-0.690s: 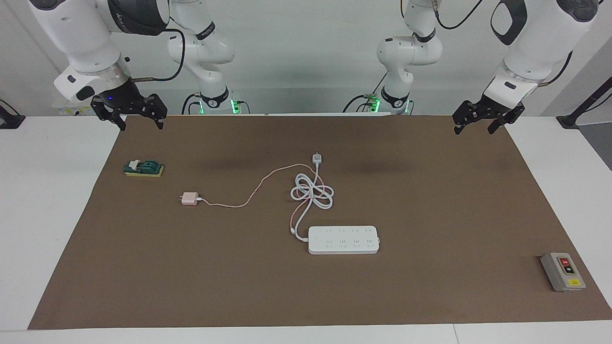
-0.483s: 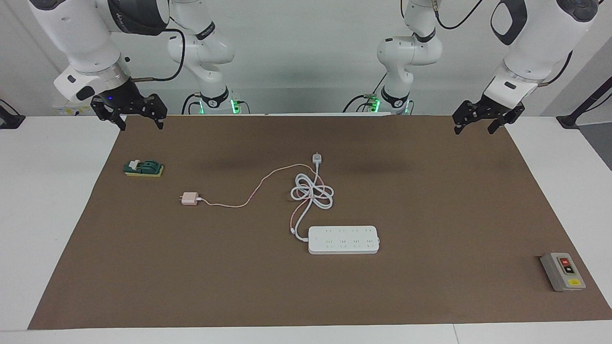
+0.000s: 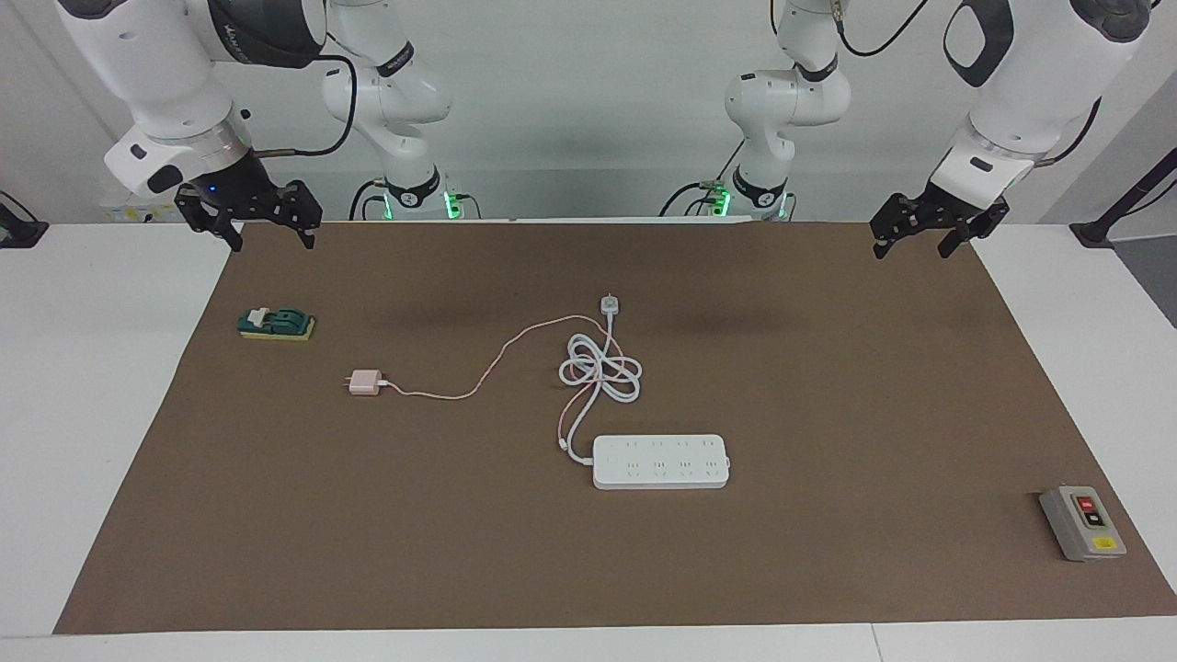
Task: Plug charger into power strip
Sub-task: 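Move the right gripper toward the pink charger plug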
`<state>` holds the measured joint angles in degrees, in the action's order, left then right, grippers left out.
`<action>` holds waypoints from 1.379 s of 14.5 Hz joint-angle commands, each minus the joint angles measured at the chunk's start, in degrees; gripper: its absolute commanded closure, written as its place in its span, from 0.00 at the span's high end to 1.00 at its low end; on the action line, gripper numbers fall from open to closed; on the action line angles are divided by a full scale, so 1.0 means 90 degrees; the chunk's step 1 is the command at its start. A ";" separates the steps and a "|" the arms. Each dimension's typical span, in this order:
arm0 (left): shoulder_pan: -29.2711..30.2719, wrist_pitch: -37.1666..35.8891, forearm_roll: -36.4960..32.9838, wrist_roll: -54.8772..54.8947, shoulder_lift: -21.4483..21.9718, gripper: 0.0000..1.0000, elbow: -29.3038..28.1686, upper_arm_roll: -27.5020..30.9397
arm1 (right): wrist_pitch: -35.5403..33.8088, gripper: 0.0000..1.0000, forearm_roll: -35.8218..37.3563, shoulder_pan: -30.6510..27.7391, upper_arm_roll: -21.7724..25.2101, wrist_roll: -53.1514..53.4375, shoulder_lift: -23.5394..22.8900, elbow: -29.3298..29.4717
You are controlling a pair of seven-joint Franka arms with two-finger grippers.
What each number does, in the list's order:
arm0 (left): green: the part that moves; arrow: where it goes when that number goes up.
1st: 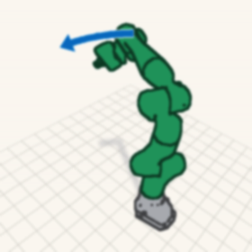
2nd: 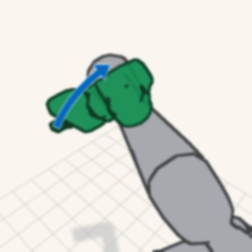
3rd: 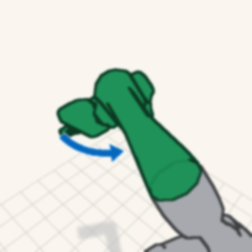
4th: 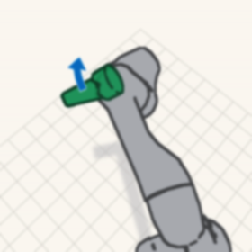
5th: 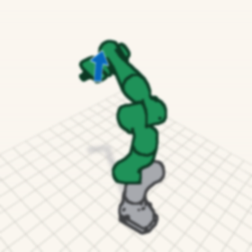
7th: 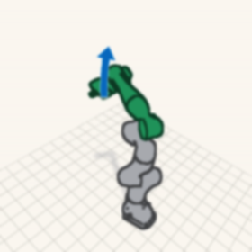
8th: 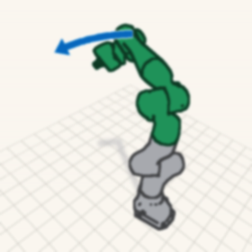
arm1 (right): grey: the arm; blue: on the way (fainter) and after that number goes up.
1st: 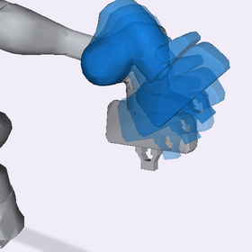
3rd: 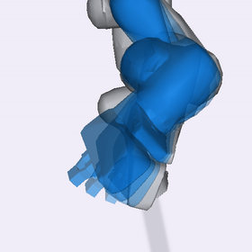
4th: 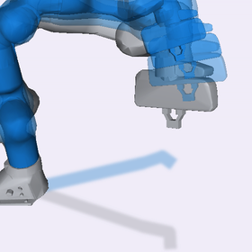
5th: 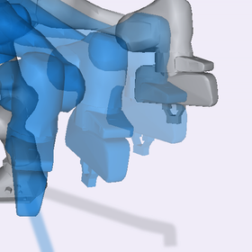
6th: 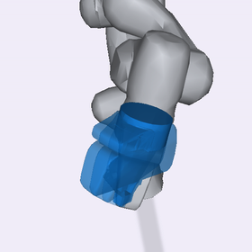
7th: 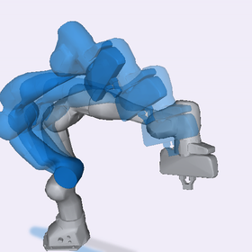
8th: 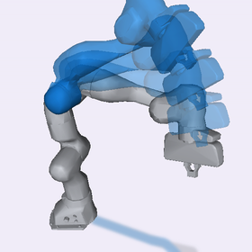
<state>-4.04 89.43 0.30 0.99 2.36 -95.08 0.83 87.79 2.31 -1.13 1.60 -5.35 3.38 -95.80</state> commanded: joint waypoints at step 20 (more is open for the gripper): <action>0.0058 -0.0375 0.0113 0.0269 -0.0027 1.00 0.0486 0.0133 | 0.0450 1.00 -0.2461 -0.0821 -0.0051 0.4996 -0.1624 -0.0254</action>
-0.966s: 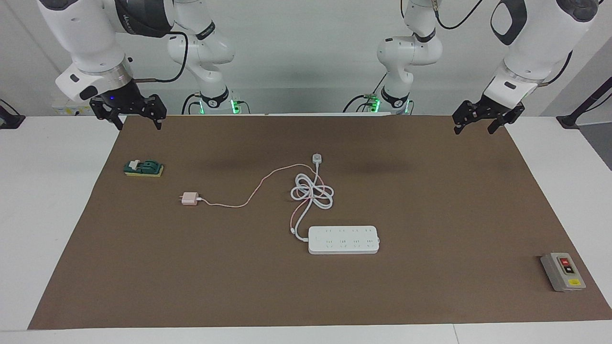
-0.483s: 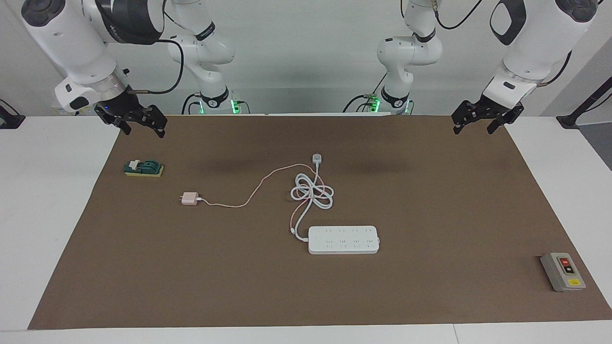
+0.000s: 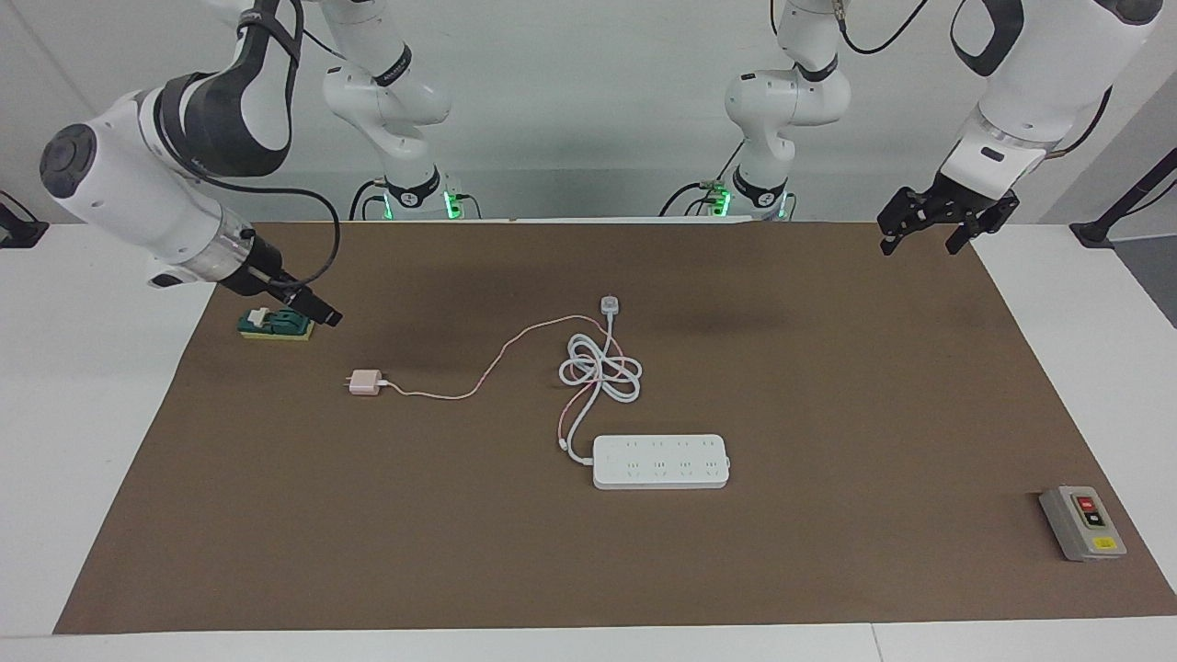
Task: Plug charger into power strip
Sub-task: 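Move the right gripper toward the pink charger plug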
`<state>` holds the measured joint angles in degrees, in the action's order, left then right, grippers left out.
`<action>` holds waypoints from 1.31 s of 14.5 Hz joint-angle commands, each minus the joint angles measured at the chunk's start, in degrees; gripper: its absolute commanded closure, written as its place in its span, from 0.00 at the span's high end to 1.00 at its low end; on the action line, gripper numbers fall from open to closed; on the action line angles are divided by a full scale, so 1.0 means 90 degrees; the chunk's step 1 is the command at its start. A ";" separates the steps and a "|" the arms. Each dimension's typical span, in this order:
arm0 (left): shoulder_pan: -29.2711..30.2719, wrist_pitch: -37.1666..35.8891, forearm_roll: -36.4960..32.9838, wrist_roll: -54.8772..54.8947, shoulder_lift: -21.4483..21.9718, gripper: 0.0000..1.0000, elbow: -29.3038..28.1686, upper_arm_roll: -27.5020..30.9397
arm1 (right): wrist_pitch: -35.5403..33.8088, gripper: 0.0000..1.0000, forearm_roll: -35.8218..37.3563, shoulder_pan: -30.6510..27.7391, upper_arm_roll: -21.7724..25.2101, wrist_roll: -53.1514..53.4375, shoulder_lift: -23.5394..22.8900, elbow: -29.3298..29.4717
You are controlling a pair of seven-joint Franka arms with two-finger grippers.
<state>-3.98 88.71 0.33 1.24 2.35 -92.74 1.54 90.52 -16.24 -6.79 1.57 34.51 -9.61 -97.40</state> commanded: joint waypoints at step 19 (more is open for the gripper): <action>0.0569 -0.0785 0.5395 0.1200 -0.1363 1.00 0.0529 0.0044 | 0.1534 1.00 -0.3010 -0.1003 -0.0038 0.1069 -0.1374 -0.1521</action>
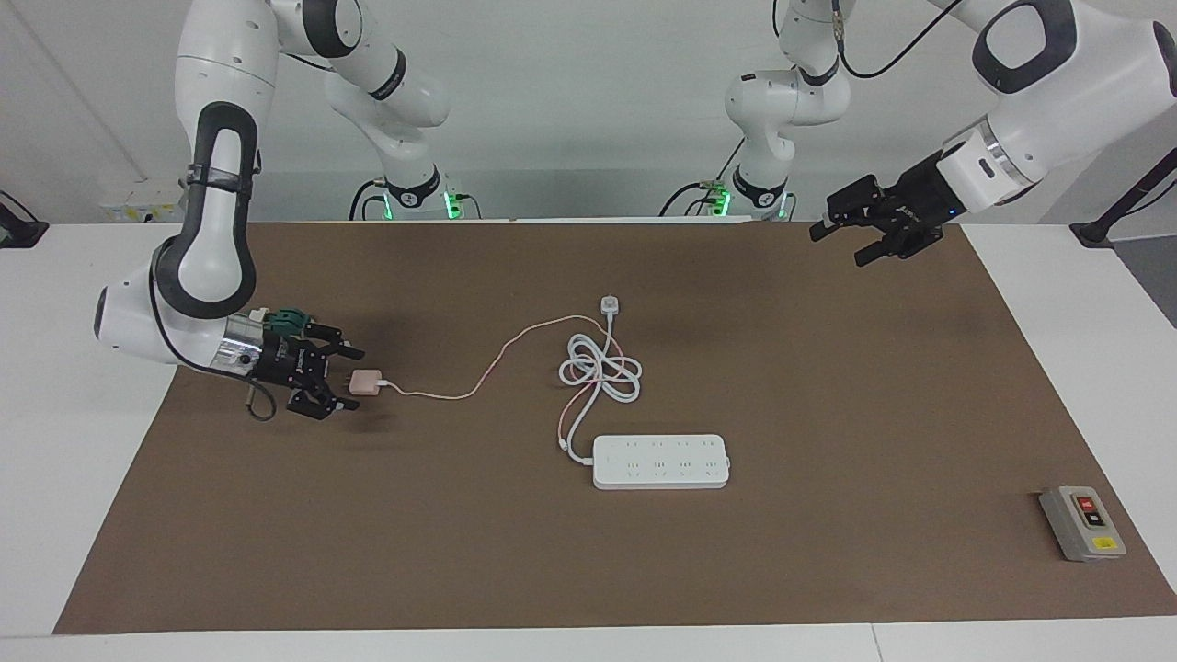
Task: Plug charger into power strip
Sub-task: 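Grasp the pink charger with the right gripper while the left gripper approaches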
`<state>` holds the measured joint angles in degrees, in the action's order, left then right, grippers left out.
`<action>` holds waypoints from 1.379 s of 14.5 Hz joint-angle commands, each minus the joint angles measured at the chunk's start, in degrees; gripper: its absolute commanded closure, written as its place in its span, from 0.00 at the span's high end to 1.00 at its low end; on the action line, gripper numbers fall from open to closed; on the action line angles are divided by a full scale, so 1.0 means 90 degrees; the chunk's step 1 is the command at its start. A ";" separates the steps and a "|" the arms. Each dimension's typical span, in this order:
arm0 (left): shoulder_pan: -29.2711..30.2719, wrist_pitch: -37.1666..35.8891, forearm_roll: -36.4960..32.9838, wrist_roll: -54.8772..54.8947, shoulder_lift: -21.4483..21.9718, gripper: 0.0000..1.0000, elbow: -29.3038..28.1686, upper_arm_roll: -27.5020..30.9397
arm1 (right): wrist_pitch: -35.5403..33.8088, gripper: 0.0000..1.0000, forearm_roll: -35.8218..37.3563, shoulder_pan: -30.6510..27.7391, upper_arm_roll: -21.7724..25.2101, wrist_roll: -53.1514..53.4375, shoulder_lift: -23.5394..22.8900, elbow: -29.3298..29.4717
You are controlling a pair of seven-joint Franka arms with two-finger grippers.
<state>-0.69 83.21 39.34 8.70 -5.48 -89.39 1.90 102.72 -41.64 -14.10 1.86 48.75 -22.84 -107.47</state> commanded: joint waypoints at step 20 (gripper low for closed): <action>-0.0021 0.0090 0.5180 0.2667 -0.1754 1.00 -0.1416 -0.0084 | 0.0999 0.50 -0.0295 -0.0172 -0.0069 -0.1413 0.0077 -0.1087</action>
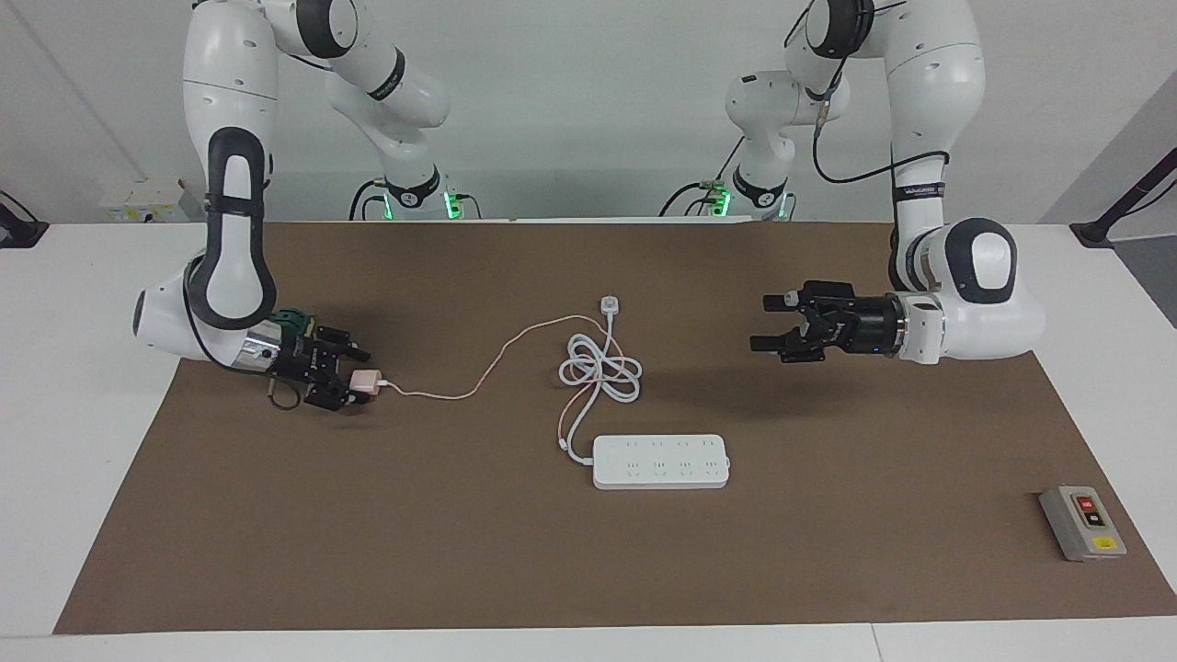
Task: Plug charger into power strip
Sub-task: 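Grasp the pink charger with the right gripper while the left gripper approaches, then carry the pink charger toward the left gripper with the right gripper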
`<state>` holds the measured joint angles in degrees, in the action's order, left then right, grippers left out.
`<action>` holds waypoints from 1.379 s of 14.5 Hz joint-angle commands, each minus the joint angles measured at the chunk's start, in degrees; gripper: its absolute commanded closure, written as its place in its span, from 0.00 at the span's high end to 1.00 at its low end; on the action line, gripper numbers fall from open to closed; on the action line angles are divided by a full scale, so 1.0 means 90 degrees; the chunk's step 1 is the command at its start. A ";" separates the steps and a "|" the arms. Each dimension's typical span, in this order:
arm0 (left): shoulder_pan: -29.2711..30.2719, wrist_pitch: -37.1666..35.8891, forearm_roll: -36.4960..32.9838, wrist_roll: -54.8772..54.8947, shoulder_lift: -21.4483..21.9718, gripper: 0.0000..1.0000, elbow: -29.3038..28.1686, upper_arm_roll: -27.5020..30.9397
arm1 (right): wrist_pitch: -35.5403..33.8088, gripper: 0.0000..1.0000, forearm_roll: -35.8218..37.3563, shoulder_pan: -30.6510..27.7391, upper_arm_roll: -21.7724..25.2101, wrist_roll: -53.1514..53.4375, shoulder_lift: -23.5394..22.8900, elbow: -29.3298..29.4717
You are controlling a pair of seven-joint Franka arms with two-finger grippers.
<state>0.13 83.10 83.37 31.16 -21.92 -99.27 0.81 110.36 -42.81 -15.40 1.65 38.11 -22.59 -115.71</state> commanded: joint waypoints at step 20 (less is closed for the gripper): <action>-0.0239 0.0757 0.0658 0.0092 -0.0055 1.00 -0.0454 0.0037 | -0.0417 0.00 -0.0632 0.2197 -0.0125 0.3635 0.0294 0.2397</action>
<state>-1.31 88.72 87.97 31.59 -23.59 -101.62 0.77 107.75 -45.16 2.54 0.19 67.79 -19.23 -97.54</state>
